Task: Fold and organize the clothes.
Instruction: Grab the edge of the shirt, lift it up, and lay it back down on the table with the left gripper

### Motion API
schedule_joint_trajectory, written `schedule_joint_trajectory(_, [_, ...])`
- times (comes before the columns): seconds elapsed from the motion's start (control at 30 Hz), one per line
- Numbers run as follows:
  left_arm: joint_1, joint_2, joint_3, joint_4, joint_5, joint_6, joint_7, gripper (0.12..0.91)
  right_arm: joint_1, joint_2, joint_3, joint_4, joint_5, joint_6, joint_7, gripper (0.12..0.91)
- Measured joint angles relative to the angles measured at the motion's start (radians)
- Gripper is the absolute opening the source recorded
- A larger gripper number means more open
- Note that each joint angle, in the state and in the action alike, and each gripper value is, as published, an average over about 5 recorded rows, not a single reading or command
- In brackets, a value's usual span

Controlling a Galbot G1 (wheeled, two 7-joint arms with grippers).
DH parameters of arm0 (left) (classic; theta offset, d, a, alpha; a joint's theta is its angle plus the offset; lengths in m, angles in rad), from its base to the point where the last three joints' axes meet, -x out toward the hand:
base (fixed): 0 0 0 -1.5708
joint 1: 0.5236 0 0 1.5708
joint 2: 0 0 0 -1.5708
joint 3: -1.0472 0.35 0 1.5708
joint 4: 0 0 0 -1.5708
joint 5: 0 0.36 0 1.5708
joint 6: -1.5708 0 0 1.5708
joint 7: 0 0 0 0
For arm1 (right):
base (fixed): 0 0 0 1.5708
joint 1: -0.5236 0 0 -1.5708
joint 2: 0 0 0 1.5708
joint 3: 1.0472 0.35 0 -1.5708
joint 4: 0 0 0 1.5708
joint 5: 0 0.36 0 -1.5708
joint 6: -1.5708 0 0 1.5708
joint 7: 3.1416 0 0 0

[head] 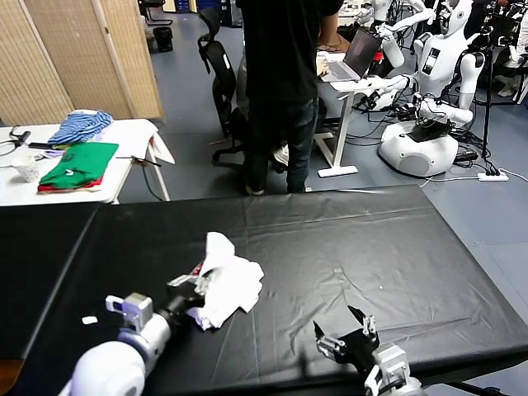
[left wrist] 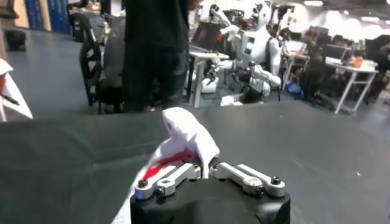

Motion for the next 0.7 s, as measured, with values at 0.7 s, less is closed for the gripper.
schedule_joint_trajectory(0.7, [0.186, 0.058, -0.311, -0.032, 0.671, -0.073, 0.152, 0.177, 0.042, -0.021, -0.01, -0.031, 0.047, 0.0, 0.002, 0.907])
